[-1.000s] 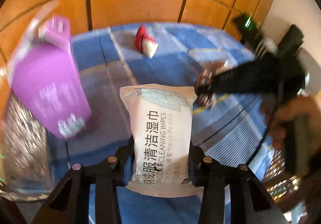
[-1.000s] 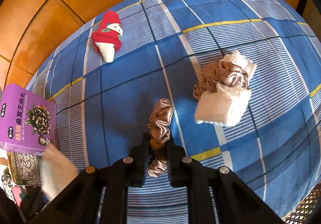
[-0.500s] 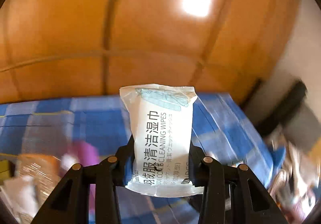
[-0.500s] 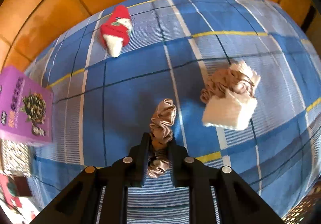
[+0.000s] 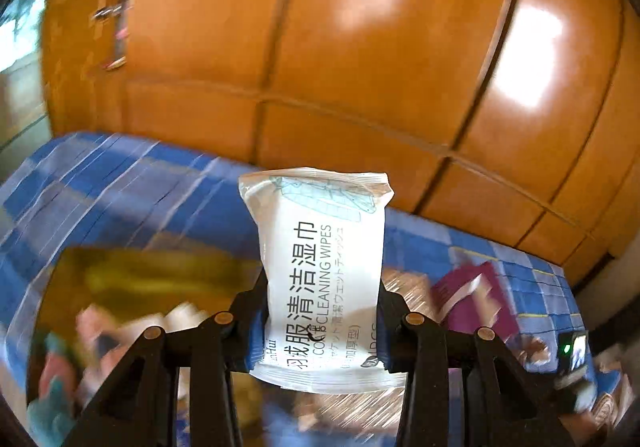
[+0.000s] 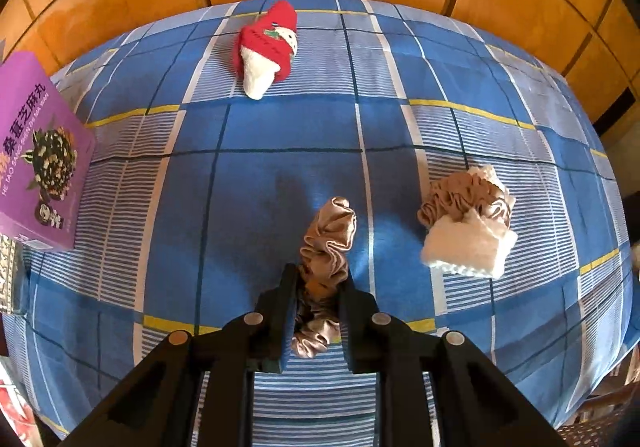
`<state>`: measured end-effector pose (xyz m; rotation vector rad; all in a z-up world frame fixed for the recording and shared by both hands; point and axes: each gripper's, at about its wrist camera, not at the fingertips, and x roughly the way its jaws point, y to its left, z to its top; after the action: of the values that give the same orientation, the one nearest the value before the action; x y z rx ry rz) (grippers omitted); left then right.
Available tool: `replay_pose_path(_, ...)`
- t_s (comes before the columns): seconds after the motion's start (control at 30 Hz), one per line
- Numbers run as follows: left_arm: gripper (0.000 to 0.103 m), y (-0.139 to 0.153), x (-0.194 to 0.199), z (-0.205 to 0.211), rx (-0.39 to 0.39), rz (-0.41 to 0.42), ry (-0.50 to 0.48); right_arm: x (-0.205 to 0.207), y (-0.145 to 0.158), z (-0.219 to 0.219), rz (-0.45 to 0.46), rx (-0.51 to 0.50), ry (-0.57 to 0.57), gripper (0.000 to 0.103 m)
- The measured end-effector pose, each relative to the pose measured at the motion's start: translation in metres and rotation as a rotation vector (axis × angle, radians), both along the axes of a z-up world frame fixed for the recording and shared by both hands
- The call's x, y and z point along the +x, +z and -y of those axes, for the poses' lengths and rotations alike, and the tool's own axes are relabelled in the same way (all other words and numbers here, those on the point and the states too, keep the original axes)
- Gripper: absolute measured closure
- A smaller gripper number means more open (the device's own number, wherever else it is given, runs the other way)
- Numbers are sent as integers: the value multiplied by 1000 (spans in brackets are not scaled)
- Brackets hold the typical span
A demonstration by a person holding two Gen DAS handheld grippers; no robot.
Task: Organize soft objects
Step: 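Lower the wipes pack into the gold tray and open the left tool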
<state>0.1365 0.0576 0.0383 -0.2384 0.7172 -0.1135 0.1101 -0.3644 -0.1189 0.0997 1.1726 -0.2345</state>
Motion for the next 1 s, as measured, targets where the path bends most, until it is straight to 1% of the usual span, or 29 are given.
replay_pose_path(0.07, 60, -10, -24, -24, -1, -11, 44, 2, 0, -4, 0, -6, 1, 84)
replay_pose_path(0.17, 60, -32, -52, -63, -29, -57, 128, 1, 1, -10, -2, -23, 8, 84)
replay_pose_path(0.27, 60, -49, -72, -88, -47, -99, 190, 0, 1, -14, -3, -32, 10, 84)
replay_pose_path(0.37, 59, -64, -91, -106, -84, -129, 236, -5, 6, -17, -3, -40, 10, 84)
replay_pose_path(0.43, 59, -77, -98, -113, -104, -150, 235, -5, 7, -21, -4, -59, 17, 86)
replay_pose_path(0.53, 58, -89, -94, -100, -115, -177, 198, -6, 7, -26, -4, -85, 26, 86)
replay_pose_path(0.6, 57, -97, -87, -92, -125, -179, 173, -7, 7, -28, -4, -101, 35, 86)
replay_pose_path(0.63, 56, -101, -83, -87, -115, -183, 175, -8, 7, -30, -4, -106, 37, 86)
replay_pose_path(0.7, 49, -106, -76, -80, -82, -188, 168, -8, 7, -31, -4, -112, 39, 86)
replay_pose_path(0.77, 39, -107, -79, -78, -46, -179, 181, -9, 8, -32, -5, -118, 41, 86)
replay_pose_path(0.9, 35, -103, -90, -80, 41, -129, 193, -10, 8, -34, -6, -132, 45, 87)
replay_pose_path(1.0, 34, -100, -97, -84, 83, -108, 203, -11, 9, -37, -6, -138, 40, 88)
